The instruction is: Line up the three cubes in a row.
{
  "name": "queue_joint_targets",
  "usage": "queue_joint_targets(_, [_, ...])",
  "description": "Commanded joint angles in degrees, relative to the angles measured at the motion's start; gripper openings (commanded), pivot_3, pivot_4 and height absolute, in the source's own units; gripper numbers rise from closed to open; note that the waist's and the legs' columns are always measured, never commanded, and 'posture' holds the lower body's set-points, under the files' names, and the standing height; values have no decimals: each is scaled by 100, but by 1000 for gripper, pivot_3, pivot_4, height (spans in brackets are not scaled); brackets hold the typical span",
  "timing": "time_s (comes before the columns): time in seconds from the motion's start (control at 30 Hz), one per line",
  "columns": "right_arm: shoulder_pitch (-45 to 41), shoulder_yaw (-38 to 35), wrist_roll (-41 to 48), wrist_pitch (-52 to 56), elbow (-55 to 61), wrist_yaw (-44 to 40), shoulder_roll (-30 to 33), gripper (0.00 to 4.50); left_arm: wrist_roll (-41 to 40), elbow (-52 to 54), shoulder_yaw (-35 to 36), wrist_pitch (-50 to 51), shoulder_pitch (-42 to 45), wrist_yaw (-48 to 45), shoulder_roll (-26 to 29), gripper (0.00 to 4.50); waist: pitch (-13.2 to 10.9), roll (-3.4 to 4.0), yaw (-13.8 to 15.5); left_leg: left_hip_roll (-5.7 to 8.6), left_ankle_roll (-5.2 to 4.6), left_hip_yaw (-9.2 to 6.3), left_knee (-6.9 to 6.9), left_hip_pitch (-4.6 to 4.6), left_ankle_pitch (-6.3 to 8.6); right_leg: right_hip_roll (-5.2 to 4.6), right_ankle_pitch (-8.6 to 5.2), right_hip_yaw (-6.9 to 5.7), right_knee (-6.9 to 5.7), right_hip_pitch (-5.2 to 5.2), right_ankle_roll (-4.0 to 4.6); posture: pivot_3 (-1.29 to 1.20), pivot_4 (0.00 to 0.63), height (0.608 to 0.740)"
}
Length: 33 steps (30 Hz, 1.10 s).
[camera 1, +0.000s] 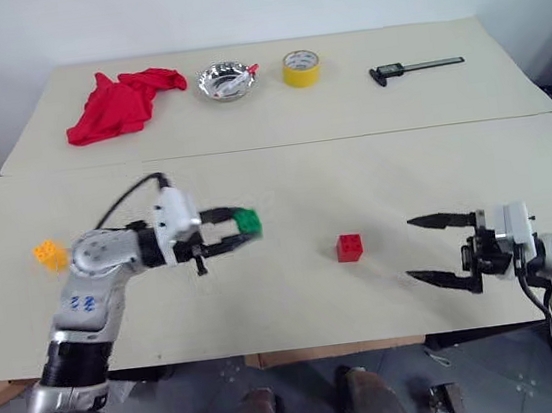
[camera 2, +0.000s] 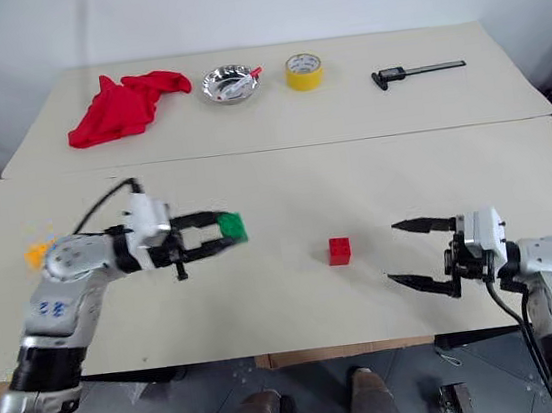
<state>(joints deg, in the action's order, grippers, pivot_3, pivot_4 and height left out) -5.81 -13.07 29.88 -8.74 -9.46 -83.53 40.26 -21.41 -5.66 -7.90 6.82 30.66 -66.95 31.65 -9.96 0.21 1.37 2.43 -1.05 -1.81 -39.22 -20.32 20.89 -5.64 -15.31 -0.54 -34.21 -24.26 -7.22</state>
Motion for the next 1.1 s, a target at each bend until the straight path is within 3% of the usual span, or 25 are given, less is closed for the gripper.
queue_joint_targets(0.03, [299, -275, 220, 40, 670, 293, 3, 4500, 391, -1012, -513, -456, 453, -452, -489, 1491, -1, -1, -12, 0, 0, 2, 0, -3, 0, 3, 0, 0, -2, -4, -1, 0, 150, 740])
queue_joint_targets(0.23, [848, -511, 348, 162, 1324, 658, 33, 4500, 953, -2538, -696, -1299, 1021, -438, -1146, 1491, -5, -9, -13, -12, 4, 23, -1, -3, -2, 20, 1, 15, -18, -20, -2, 0, 150, 740])
queue_joint_targets(0.57, [1032, -509, 374, 185, 1419, 723, 60, 4500, 1043, -2505, -552, -1519, 739, -706, -884, 1491, -6, -10, -7, -10, 1, 26, -2, 1, -2, 15, 1, 25, -23, -20, -3, 0, 150, 740])
queue_joint_targets(0.8, [385, -67, 391, 300, 1154, 483, -44, 4500, 556, -1210, 66, -1020, 373, -319, -631, 3707, -9, -15, -7, -11, 1, 31, -4, 1, -3, 14, 1, 34, -31, -26, -2, 0, 150, 740])
queue_joint_targets(1.0, [-426, 483, 535, 625, 1056, 193, -237, 4500, 16, 739, 1350, -425, -873, 340, 287, 3707, -9, -14, -137, -32, 13, 27, 0, 2, 3, -4, -2, 39, -28, -31, 4, 0, 150, 740])
queue_joint_targets(1.07, [-744, 704, 565, 718, 1049, 136, -414, 4500, -175, 1236, 2238, -325, -1614, 945, 363, 4057, -9, -14, -166, -33, 14, 25, 2, 2, 4, -5, -3, 36, -25, -31, 5, 0, 150, 740])
queue_joint_targets(1.1, [-966, 903, 570, 792, 1065, 77, -549, 4500, -140, 1491, 3030, -482, -2330, 1431, 184, 4247, -9, -15, -177, -33, 14, 26, 2, 3, 4, -5, -3, 40, -26, -31, 5, 0, 150, 740])
